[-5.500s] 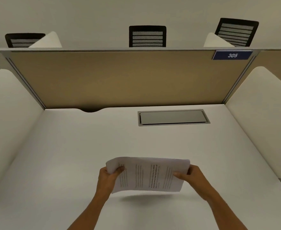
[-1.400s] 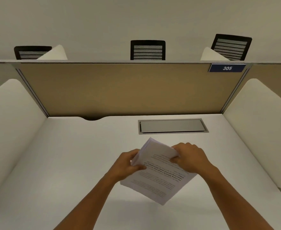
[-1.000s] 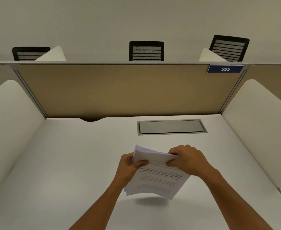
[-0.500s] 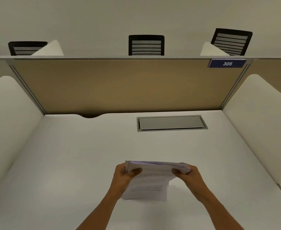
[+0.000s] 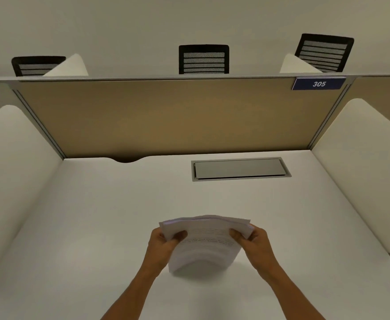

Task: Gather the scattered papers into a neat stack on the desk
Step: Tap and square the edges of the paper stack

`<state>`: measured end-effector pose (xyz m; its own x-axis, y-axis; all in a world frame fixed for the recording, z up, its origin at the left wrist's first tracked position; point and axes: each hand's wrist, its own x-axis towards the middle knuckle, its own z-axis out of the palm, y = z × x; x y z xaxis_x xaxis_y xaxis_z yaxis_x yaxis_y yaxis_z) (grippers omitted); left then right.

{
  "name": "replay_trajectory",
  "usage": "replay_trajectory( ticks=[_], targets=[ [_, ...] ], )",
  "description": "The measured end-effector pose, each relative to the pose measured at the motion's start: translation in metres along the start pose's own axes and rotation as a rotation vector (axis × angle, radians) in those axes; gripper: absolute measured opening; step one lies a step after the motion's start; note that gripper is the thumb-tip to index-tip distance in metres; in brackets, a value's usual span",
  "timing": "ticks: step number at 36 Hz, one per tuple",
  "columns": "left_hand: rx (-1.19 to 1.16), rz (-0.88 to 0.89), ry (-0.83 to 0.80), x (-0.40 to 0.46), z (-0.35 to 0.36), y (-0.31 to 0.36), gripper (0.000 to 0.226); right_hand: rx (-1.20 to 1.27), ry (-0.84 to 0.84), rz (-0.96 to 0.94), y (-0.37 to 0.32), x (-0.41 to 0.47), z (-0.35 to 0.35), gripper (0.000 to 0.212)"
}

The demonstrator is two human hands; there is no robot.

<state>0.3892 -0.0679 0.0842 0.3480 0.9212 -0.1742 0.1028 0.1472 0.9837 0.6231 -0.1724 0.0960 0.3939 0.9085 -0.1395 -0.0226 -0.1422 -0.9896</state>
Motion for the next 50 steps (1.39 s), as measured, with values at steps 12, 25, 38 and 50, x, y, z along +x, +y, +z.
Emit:
replay_trajectory(
  ticks=[12, 25, 38, 50],
  targets=[
    [0.073, -0.038, -0.029, -0.007, -0.01, -0.021, 0.037, -0.027, -0.045, 0.127, 0.027, 0.0, 0.018, 0.024],
    [0.093, -0.081, -0.046, -0.008, -0.004, -0.034, 0.042, -0.018, -0.043, 0.194, 0.046, -0.002, 0.015, 0.019],
    [0.122, -0.124, -0.068, -0.009, -0.004, -0.049, 0.044, -0.054, -0.059, 0.206, 0.061, -0.007, 0.011, 0.018],
    [0.127, -0.091, -0.068, -0.01, -0.006, -0.046, 0.047, -0.086, -0.038, 0.164, 0.055, -0.008, 0.004, 0.02]
  ],
)
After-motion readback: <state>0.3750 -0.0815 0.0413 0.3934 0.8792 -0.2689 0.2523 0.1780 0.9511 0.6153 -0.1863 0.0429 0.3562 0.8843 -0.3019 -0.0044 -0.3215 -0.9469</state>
